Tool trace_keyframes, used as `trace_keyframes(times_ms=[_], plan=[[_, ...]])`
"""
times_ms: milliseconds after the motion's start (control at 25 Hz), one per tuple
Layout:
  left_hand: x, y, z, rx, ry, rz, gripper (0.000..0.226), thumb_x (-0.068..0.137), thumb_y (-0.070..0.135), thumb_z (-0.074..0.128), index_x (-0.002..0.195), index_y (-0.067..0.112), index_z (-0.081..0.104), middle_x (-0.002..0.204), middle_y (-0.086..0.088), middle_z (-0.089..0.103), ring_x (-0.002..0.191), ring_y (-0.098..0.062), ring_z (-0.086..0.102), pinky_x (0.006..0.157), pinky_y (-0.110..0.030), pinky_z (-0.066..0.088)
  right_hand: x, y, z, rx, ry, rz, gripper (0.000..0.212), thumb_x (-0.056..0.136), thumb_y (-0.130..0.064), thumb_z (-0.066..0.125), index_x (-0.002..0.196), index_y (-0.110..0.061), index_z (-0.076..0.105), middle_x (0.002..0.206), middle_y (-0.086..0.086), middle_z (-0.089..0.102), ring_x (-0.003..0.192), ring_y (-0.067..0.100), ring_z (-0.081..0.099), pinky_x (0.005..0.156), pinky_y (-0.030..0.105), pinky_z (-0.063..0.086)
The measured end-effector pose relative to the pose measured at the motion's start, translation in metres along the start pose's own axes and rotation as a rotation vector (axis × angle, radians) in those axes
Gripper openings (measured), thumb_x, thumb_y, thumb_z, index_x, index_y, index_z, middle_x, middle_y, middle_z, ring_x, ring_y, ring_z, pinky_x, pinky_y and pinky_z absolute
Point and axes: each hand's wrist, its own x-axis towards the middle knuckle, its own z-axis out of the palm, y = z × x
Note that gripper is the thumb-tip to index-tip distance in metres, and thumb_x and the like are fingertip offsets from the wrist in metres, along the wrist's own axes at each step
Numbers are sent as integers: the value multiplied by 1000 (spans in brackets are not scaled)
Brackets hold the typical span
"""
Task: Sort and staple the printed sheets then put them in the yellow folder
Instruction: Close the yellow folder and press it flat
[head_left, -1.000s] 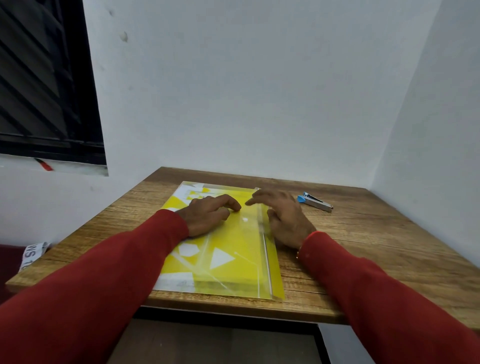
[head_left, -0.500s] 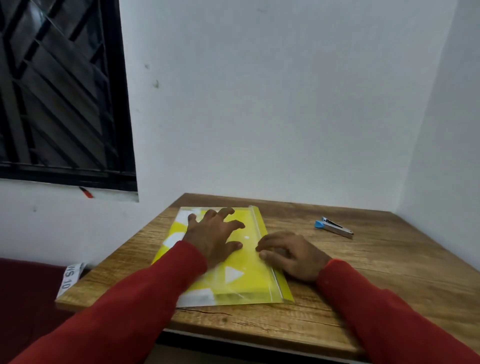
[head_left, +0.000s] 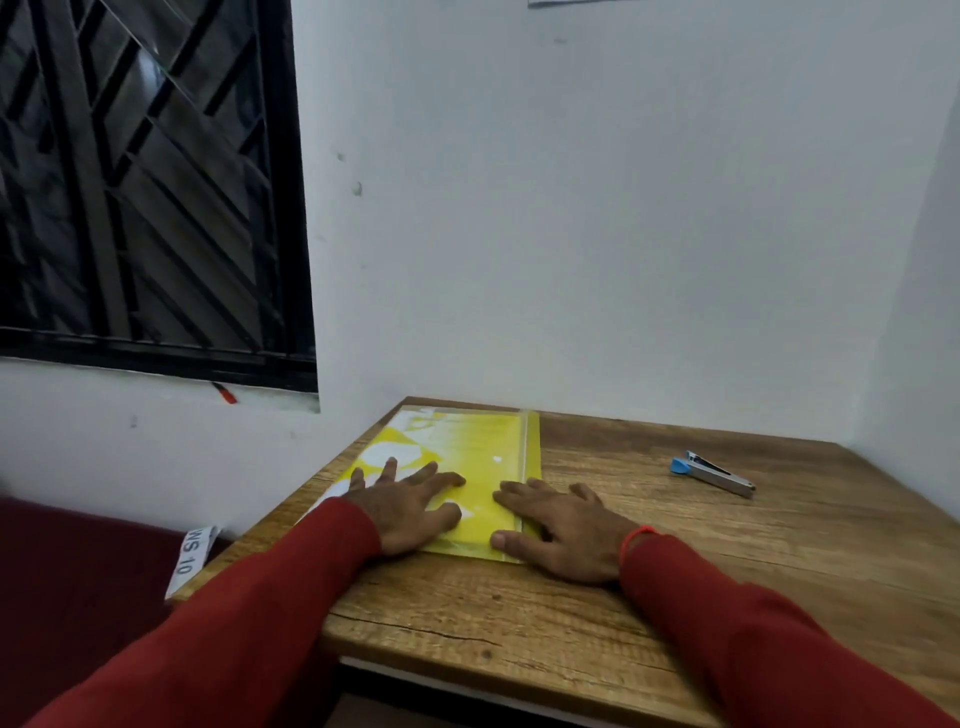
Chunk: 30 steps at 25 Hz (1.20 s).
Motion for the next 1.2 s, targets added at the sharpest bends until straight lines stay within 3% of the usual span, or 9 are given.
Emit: trace_keyframes(times_ms=[160, 360, 480, 640, 760, 880, 960, 1080, 1200], plan=[[35, -19, 0, -23, 28, -12, 53, 93, 66, 28, 144, 60, 20, 166, 15, 6, 154, -32, -1, 117, -64, -3, 38, 3, 0, -42, -17, 41, 76, 90, -76, 26, 155, -39, 13, 163, -17, 7, 152, 11, 4, 117, 59, -6], [53, -28, -5, -64, 45, -7, 70, 70, 73, 21, 139, 59, 26, 163, 18, 17, 153, -28, 8, 116, -65, 3, 60, 12, 3, -6, -5, 49, 81, 84, -82, 23, 154, -42, 14, 163, -19, 8, 151, 9, 4, 118, 58, -5], [56, -29, 1, -63, 64, -1, 74, 69, 73, 18, 141, 58, 25, 164, 18, 16, 153, -27, 7, 116, -64, 2, 58, 14, 3, 51, 26, 39, 79, 85, -81, 21, 154, -42, 17, 162, -19, 11, 151, 9, 5, 118, 57, -4], [50, -31, 0, -87, 120, 29, 75, 70, 73, 22, 142, 54, 33, 163, 15, 24, 153, -28, 12, 116, -66, 3, 54, 22, 4, 243, 185, -14, 76, 86, -79, 28, 149, -37, 36, 159, -7, 30, 148, 9, 22, 122, 49, 14], [46, -28, -3, -62, 207, 54, 81, 66, 80, 18, 140, 54, 36, 162, 16, 24, 153, -24, 13, 116, -67, 0, 40, 45, -1, 305, 314, 19, 52, 93, -57, 48, 138, -31, 53, 149, -2, 47, 140, 12, 39, 118, 40, 30], [45, -15, -1, -25, 357, 152, 80, 73, 86, 14, 141, 51, 38, 162, 18, 24, 153, -15, 14, 119, -62, 2, 12, 82, -19, 222, 649, 246, 34, 93, -30, 57, 127, -29, 62, 136, 0, 57, 129, 21, 49, 110, 38, 37], [44, -2, 3, -6, 412, 256, 80, 77, 90, 8, 138, 49, 41, 160, 19, 28, 151, -10, 20, 120, -57, 5, -14, 108, -31, 67, 807, 531, 37, 89, -19, 56, 125, -26, 62, 134, 3, 55, 126, 27, 46, 106, 40, 35], [43, 17, 9, -16, 376, 342, 80, 80, 86, 2, 138, 48, 42, 159, 19, 30, 148, -6, 25, 121, -52, 11, -44, 129, -36, -2, 657, 943, 43, 88, -17, 53, 131, -28, 53, 138, 5, 45, 128, 30, 36, 104, 45, 29], [41, 28, 11, -29, 302, 347, 70, 87, 78, 8, 137, 46, 44, 158, 17, 33, 147, -4, 27, 120, -51, 14, -46, 136, -31, 9, 487, 1096, 36, 93, -14, 40, 125, -20, 57, 137, 8, 48, 127, 33, 38, 107, 50, 29]])
